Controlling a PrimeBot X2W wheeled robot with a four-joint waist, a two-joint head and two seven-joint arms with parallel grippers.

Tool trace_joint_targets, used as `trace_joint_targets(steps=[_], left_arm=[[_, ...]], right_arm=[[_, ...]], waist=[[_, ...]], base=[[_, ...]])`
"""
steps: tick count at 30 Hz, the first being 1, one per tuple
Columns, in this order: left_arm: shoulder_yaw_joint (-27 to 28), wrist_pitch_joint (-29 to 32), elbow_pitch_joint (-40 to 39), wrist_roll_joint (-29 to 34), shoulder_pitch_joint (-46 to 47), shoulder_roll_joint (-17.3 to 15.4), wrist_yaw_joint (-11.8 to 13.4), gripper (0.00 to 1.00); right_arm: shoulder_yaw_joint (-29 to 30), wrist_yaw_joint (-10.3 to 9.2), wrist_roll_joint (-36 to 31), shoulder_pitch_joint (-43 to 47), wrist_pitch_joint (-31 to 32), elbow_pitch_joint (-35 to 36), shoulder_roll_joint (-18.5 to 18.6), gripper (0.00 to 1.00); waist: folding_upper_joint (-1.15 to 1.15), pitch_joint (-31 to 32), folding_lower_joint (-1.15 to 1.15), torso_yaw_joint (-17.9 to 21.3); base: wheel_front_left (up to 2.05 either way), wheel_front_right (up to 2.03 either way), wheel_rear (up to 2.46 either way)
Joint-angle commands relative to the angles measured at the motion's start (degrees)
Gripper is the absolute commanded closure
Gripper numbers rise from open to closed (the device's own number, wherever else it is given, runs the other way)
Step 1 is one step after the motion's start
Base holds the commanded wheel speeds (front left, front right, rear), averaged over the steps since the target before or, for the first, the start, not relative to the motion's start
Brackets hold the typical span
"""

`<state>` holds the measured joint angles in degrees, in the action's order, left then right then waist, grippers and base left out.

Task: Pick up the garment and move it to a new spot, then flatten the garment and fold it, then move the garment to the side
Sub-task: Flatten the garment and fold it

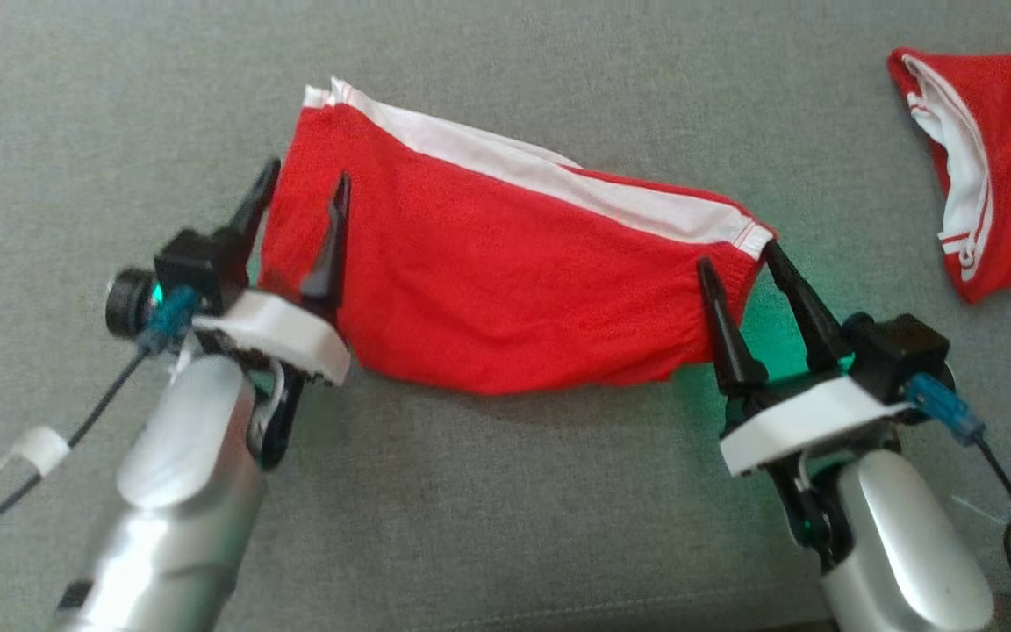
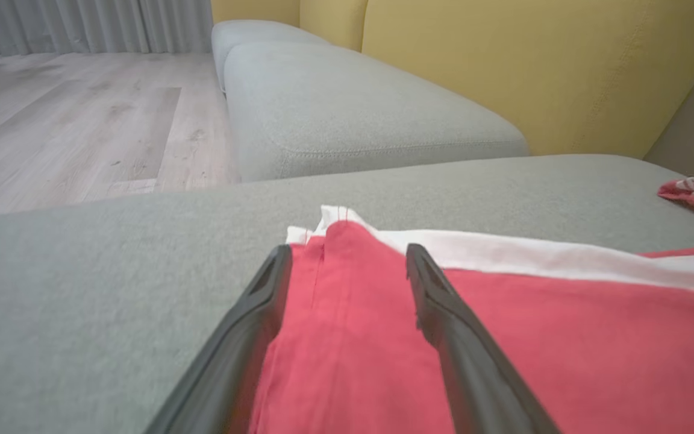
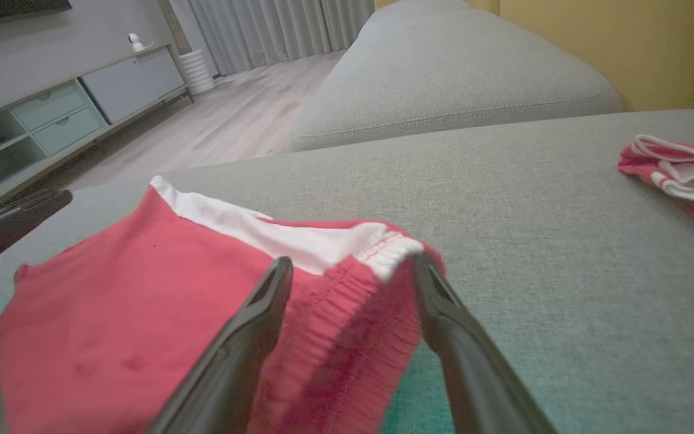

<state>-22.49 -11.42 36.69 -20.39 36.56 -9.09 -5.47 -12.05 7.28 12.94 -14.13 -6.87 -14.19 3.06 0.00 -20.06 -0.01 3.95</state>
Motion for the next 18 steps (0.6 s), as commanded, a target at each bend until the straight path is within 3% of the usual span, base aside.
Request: trace_joint_targets(steps=[1,11,18], left_arm=[[1.32,0.14,-1.97,-0.42,0.38,-1.46,0.42,0.00],[1.94,4.57,-4.31,-3.03,-5.76,-2.00,2.72,0.00],[3.60,10.01,-3.39,-4.34,-5.53,-3.43,5.99,0.00]], right_arm=[[-0.69,0.21,-0.60,0.61,0.69,2.77,-0.18,0.00],[3.29,0.21,-3.28,8.10,6.27,11.39,-0.18,0.00],[5.28,0.21,-3.63,10.31,7.49,16.81,-0.18,0.00]], waist=[[0.00,1.06,0.01,-0.42],[0.00,4.50,0.01,0.56],[0.00,4.55,0.01,2.36]], base=[[0.00,0.00,0.00],[0.00,0.00,0.00],[0.00,0.00,0.00]])
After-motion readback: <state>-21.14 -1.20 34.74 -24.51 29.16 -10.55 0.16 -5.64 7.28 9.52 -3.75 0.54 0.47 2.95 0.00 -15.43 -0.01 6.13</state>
